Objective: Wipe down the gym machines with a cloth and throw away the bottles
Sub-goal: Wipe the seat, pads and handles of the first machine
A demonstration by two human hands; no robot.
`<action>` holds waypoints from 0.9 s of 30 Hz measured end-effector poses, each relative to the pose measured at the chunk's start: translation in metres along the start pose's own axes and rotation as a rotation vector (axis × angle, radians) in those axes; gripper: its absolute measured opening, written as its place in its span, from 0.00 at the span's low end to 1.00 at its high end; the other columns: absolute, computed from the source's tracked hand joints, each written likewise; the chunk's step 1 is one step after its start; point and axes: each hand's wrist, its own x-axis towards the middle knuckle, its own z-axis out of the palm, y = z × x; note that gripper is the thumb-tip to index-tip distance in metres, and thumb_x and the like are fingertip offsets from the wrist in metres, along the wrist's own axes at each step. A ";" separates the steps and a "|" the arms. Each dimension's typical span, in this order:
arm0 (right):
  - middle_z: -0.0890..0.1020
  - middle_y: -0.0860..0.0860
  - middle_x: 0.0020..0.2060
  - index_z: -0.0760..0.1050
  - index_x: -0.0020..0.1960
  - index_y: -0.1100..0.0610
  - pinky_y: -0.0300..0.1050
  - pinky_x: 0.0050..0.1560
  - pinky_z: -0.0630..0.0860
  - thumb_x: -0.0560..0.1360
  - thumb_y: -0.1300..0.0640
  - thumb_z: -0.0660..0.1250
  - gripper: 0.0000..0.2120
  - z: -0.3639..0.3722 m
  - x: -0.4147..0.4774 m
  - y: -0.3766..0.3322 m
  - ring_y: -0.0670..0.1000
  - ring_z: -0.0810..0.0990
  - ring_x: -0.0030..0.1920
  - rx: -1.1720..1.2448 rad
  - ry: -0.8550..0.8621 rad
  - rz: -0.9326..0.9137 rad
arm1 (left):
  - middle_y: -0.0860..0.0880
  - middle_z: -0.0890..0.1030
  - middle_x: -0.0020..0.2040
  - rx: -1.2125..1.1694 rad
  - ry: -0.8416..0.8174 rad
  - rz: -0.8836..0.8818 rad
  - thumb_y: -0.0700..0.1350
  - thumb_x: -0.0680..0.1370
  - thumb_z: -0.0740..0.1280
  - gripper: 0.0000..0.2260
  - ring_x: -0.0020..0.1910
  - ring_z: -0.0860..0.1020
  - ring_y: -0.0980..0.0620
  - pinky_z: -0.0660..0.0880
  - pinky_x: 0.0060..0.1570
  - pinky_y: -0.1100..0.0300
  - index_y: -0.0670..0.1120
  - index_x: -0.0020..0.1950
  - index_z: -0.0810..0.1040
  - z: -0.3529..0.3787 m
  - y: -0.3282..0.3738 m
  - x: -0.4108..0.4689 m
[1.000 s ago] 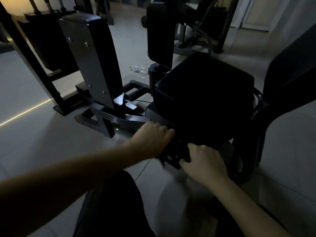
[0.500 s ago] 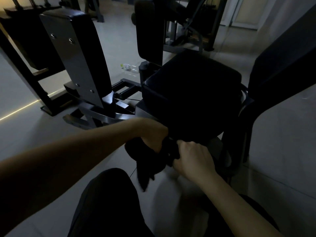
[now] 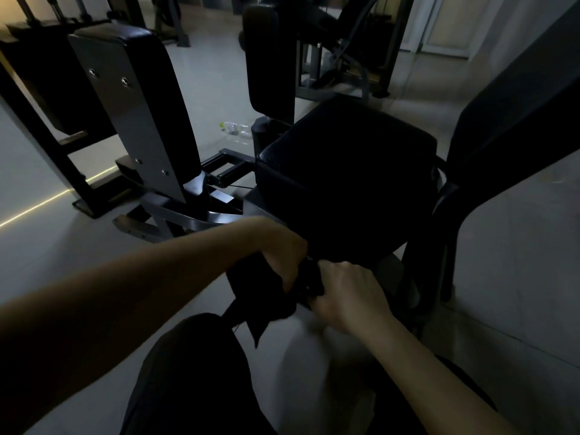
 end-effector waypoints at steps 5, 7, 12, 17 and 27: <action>0.81 0.51 0.43 0.71 0.48 0.51 0.43 0.39 0.66 0.75 0.45 0.65 0.10 0.001 -0.002 0.003 0.54 0.82 0.46 -0.021 0.041 -0.020 | 0.48 0.82 0.44 0.116 0.278 -0.030 0.53 0.76 0.68 0.12 0.39 0.79 0.48 0.72 0.35 0.57 0.46 0.52 0.80 0.017 0.015 -0.017; 0.81 0.50 0.42 0.70 0.47 0.50 0.43 0.37 0.68 0.75 0.43 0.66 0.12 0.002 -0.004 0.001 0.53 0.82 0.45 -0.015 0.066 -0.001 | 0.49 0.81 0.43 0.278 0.665 -0.036 0.52 0.76 0.66 0.11 0.38 0.77 0.48 0.69 0.35 0.57 0.47 0.53 0.79 0.047 0.020 -0.025; 0.81 0.49 0.40 0.70 0.47 0.51 0.43 0.35 0.73 0.74 0.44 0.65 0.11 0.005 -0.003 0.002 0.51 0.82 0.41 -0.013 0.055 -0.013 | 0.46 0.76 0.44 0.401 1.153 0.127 0.46 0.78 0.63 0.07 0.41 0.75 0.45 0.73 0.42 0.50 0.44 0.53 0.75 0.085 0.008 -0.009; 0.76 0.47 0.39 0.67 0.47 0.51 0.46 0.38 0.71 0.74 0.48 0.64 0.09 -0.006 -0.008 0.017 0.53 0.80 0.42 0.103 -0.057 -0.083 | 0.48 0.82 0.49 0.368 0.715 0.197 0.64 0.79 0.60 0.23 0.44 0.81 0.46 0.76 0.45 0.53 0.46 0.60 0.76 0.050 0.003 -0.015; 0.69 0.48 0.72 0.58 0.78 0.50 0.45 0.67 0.70 0.79 0.54 0.60 0.29 -0.018 -0.053 0.044 0.49 0.70 0.69 0.260 -0.122 -0.006 | 0.49 0.82 0.54 -0.261 0.547 0.094 0.57 0.85 0.56 0.17 0.50 0.80 0.49 0.74 0.51 0.55 0.51 0.68 0.75 0.023 0.002 0.005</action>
